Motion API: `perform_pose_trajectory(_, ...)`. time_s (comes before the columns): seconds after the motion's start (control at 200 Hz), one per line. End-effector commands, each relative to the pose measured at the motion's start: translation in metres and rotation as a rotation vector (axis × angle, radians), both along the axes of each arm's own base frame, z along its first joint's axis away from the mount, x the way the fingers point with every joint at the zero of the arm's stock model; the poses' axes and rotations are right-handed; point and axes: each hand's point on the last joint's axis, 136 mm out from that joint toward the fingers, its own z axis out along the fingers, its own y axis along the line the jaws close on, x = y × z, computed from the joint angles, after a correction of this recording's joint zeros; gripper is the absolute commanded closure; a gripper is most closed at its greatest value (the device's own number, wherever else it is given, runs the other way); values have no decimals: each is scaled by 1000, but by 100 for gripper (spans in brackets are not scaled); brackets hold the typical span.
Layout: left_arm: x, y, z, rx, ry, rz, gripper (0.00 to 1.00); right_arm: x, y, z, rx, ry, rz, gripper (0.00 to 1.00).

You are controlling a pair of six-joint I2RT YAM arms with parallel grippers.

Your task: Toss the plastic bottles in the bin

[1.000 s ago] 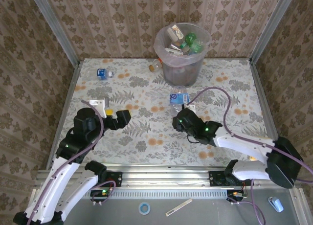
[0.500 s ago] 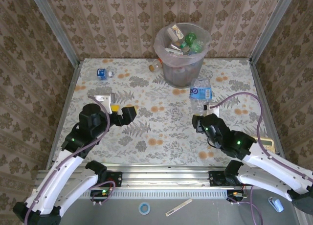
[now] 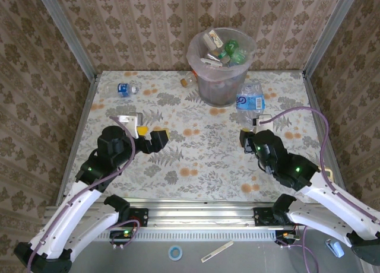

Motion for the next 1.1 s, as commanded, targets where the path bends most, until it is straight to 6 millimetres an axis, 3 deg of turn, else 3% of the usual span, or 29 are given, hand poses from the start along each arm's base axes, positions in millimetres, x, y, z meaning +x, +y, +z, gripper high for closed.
perform_pose_trajectory(0.0,-2,-3,16,-10,-77,-29,0,8,2,31,21,-71,18,94)
perform_pose_trajectory(0.355,-1,13,40,39,-242,29,0,23,0,67,67,-106,71,94)
perform_pose_trajectory(0.69,-4,35,67,82,-521,121,0,35,33,84,131,-75,248,95)
perform_pose_trajectory(0.835,-3,39,75,112,-641,145,0,38,47,89,140,-65,315,96)
perform_pose_trajectory(1.095,3,33,71,155,-705,133,0,48,46,83,132,-63,305,96)
